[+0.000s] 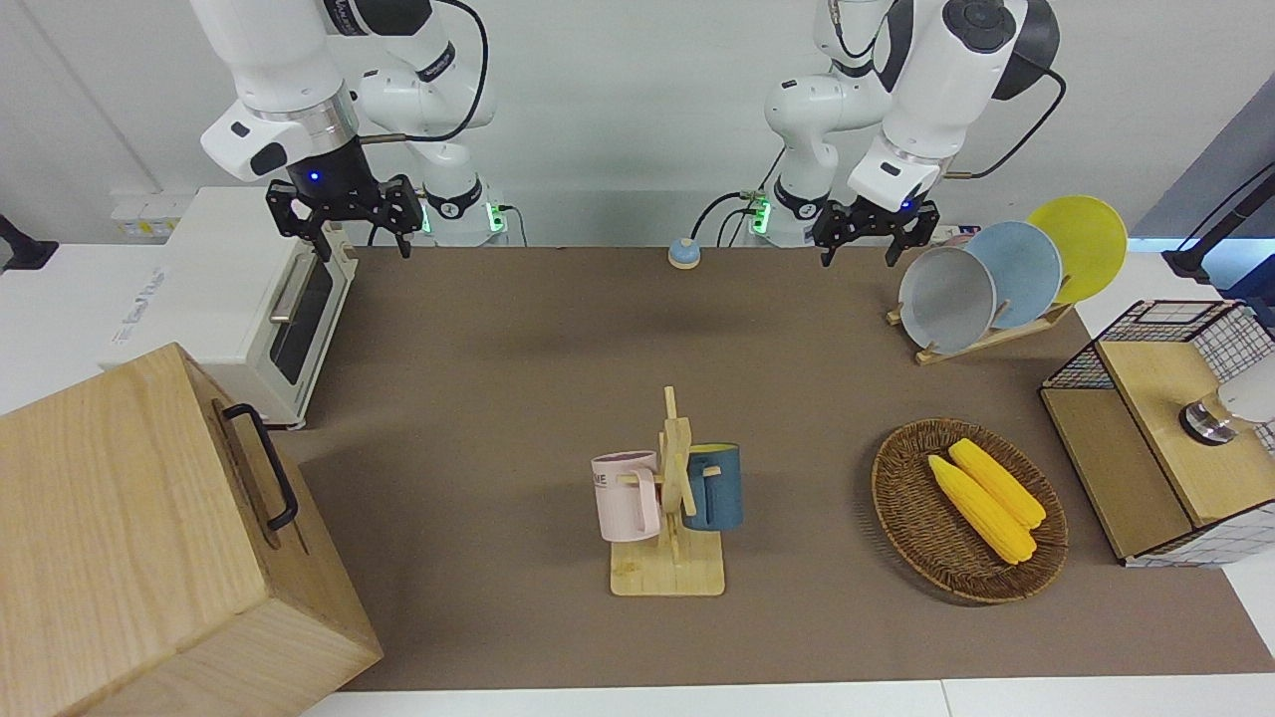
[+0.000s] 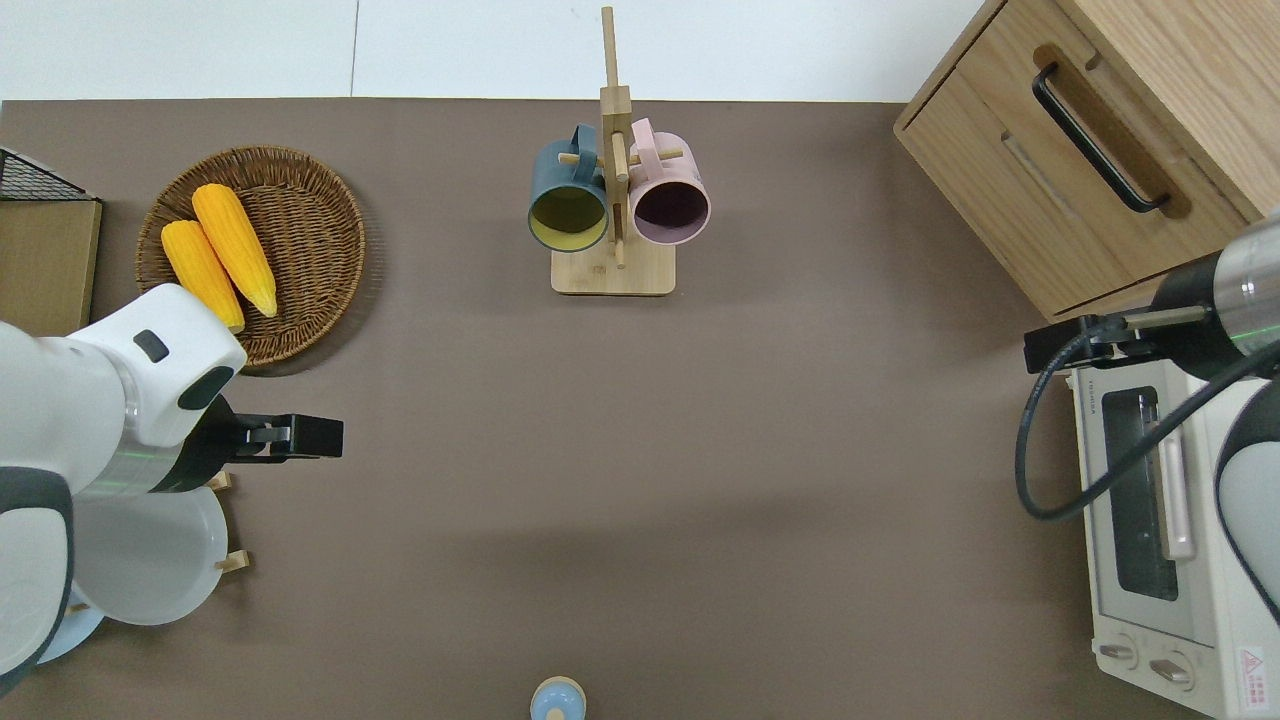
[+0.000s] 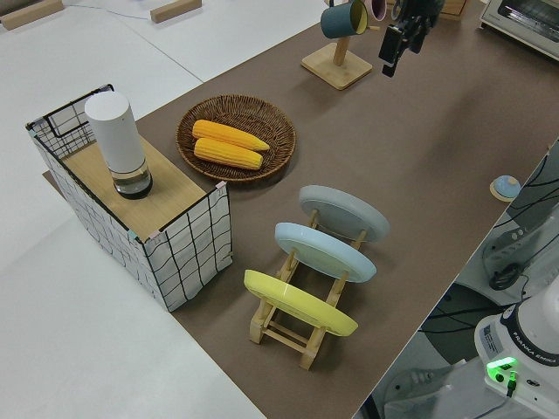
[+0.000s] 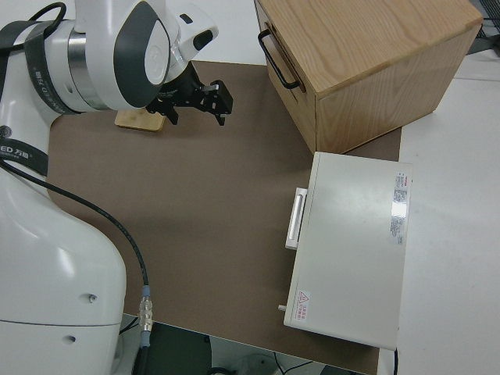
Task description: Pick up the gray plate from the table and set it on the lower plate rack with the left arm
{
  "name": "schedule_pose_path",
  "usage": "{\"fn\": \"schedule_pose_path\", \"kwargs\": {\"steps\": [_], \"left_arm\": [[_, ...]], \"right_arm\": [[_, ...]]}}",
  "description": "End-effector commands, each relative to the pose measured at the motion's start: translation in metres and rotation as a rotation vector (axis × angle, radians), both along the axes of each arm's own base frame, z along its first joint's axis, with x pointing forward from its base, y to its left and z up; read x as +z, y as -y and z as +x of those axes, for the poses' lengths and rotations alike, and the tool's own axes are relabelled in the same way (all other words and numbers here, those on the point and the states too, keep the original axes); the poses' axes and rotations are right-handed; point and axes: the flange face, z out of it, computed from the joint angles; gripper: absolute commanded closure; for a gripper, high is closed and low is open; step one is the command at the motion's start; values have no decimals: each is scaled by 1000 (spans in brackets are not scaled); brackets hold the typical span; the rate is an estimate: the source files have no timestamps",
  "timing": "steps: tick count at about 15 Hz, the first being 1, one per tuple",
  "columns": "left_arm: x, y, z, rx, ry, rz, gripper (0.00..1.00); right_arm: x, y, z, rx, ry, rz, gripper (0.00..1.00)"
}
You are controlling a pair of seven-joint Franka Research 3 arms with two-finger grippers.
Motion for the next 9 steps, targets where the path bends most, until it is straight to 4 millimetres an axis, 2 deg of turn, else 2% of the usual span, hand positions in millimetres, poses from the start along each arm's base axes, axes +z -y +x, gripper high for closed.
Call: {"fn": "schedule_pose_path", "kwargs": {"steps": [1, 9], "left_arm": [[14, 8, -5, -5, 29, -10, 0], [28, 14, -11, 6, 62, 20, 0]], "right_arm": [[3, 2, 1, -16, -5, -2, 17], [3, 2, 1, -16, -5, -2, 17]]}}
